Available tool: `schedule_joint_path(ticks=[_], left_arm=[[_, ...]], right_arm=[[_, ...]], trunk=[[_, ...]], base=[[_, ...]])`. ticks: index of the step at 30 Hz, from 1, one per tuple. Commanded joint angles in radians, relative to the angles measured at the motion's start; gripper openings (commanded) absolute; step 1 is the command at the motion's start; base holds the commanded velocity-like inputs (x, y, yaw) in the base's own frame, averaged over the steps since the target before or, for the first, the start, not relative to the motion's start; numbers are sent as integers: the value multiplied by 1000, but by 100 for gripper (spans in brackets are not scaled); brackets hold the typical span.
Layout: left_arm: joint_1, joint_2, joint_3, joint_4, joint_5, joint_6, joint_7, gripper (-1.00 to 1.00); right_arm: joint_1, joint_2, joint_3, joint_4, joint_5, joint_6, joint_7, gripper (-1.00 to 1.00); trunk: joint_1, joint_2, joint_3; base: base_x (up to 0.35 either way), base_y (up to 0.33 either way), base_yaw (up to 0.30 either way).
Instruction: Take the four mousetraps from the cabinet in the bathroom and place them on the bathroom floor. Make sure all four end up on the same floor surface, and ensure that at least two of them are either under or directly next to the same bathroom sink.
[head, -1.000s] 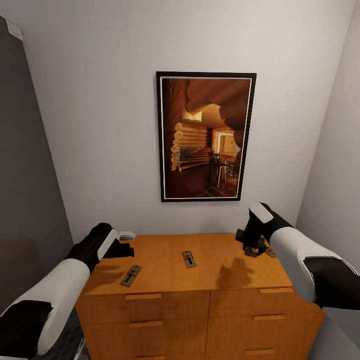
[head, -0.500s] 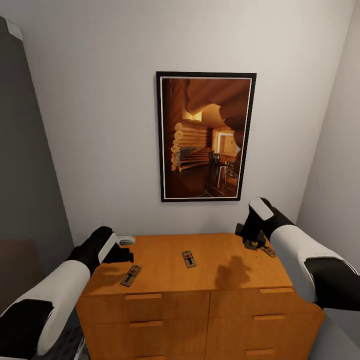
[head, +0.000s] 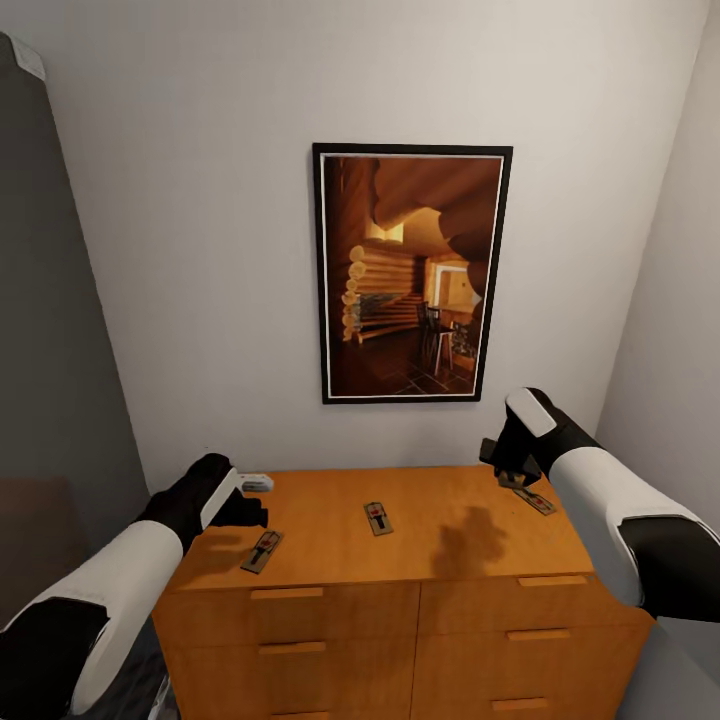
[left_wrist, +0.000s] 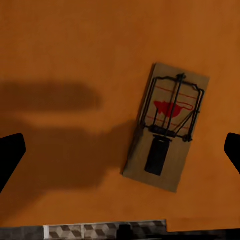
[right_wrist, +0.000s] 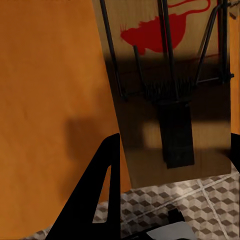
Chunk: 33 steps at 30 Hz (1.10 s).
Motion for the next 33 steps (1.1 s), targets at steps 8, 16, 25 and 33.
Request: schedule_joint_path(ticks=[8,16,25,33], left_arm=[[-1,3,-103,-2,8,3,-100,100],[-1,9,-156,-3,-6,3,-144,100],[-1,19,-238,-2,-7,5,-218,100],[-1,25,-243,2,-8,8,-234,100]], right_arm=[[-1,-18,95,-1,-14,4,-9,-100],[-2,-48,118,0,-14,4,-9,-100],[-4,-66,121,3,-14,4,-11,-100],[-4,-82,126,4,-14,4,-11,-100]], trunk=[[0,-2,-2],[0,-2,-2],[0,-2,-2],[0,-2,-2]], base=[[0,0,0],[0,0,0],[0,0,0],[0,0,0]])
